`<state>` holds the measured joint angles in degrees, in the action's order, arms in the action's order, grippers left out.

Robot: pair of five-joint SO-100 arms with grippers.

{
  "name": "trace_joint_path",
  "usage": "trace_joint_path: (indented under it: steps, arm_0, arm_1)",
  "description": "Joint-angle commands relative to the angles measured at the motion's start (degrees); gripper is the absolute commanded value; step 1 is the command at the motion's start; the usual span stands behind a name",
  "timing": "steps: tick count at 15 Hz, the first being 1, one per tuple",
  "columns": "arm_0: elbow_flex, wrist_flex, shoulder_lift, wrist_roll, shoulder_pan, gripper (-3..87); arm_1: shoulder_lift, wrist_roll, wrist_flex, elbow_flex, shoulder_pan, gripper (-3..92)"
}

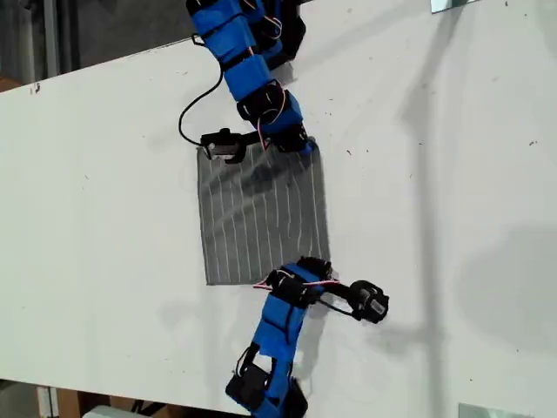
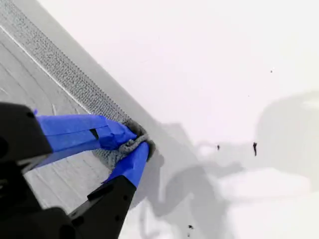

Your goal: Grasp corners of a square towel and fold twice.

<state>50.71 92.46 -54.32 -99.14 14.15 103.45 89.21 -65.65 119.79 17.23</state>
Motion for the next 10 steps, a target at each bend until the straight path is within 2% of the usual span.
trace_joint_path:
  steps: [1,3,7,8,10]
  arm_0:
    - [-3.1,2.5,-14.5,12.5,-5.4,0.0]
    - [-2.6,3.9,-23.2,20.8,-11.7,0.0]
    - [8.3,4.7,-34.6,27.9,-29.8,0.0]
    - [10.1,4.6,-34.2,28.1,-34.1,0.0]
    - [9.4,4.4,-28.4,29.2,-40.2,0.0]
  arm_1:
    - [4.8,-1.7,-6.4,-9.0,-2.7,0.0]
    - [9.2,-5.1,-10.5,-13.1,-7.9,0.0]
    - [15.6,-16.8,-11.3,-12.9,-27.4,0.0]
    - [15.6,-19.7,-10.5,-12.7,-33.0,0.0]
    - [15.7,-26.5,-2.6,-9.2,-42.5,0.0]
